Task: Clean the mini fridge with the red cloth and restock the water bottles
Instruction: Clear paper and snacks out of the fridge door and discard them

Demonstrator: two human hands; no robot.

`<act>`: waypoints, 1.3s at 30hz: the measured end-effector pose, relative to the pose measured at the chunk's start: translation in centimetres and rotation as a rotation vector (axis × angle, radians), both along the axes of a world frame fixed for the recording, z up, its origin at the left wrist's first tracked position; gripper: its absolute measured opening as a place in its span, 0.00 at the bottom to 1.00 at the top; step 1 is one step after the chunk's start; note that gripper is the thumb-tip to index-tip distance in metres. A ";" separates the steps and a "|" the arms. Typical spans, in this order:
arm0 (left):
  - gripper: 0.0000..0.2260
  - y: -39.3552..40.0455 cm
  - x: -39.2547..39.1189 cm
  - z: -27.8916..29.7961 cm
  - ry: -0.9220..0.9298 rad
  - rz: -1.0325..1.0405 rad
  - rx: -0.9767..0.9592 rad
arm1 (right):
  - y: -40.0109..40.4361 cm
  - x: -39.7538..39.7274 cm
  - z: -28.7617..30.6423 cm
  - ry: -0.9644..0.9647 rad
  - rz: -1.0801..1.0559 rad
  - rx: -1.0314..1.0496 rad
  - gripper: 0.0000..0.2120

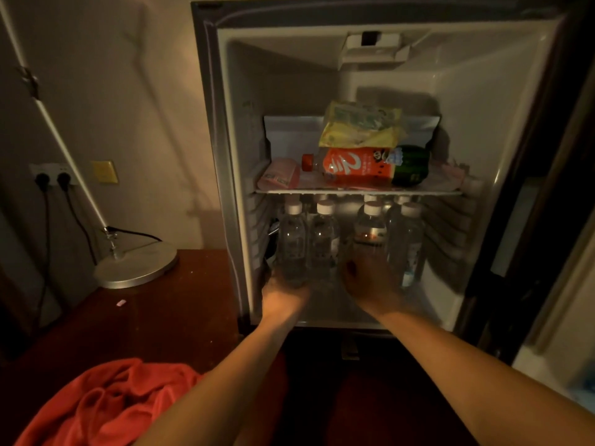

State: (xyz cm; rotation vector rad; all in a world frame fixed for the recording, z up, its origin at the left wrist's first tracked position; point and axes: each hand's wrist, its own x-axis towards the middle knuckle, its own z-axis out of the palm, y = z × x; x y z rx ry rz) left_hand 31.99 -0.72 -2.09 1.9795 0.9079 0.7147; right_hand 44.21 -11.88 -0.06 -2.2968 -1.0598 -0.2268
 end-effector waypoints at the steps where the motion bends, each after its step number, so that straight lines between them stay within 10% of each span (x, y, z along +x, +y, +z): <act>1: 0.23 0.1 0.1 0.1 -0.003 0.004 -0.009 | -0.1 -0.2 -0.1 -0.003 -0.015 -0.014 0.11; 11: 0.29 0.3 -0.2 -1.2 -0.068 0.080 0.116 | -1.1 -0.6 -0.3 0.000 -0.026 -0.039 0.15; 23: 0.06 -7.6 -7.3 0.9 -0.125 0.125 0.321 | -10.5 -7.8 1.7 -0.069 -0.060 0.010 0.10; 32: 0.19 -16.9 -10.6 0.7 -0.271 -0.052 0.237 | -21.0 -12.2 0.6 -0.139 -0.035 0.099 0.08; 39: 0.09 -24.3 -10.1 -1.8 -0.242 -0.211 0.244 | -29.9 -14.9 -1.8 -0.196 -0.125 0.126 0.08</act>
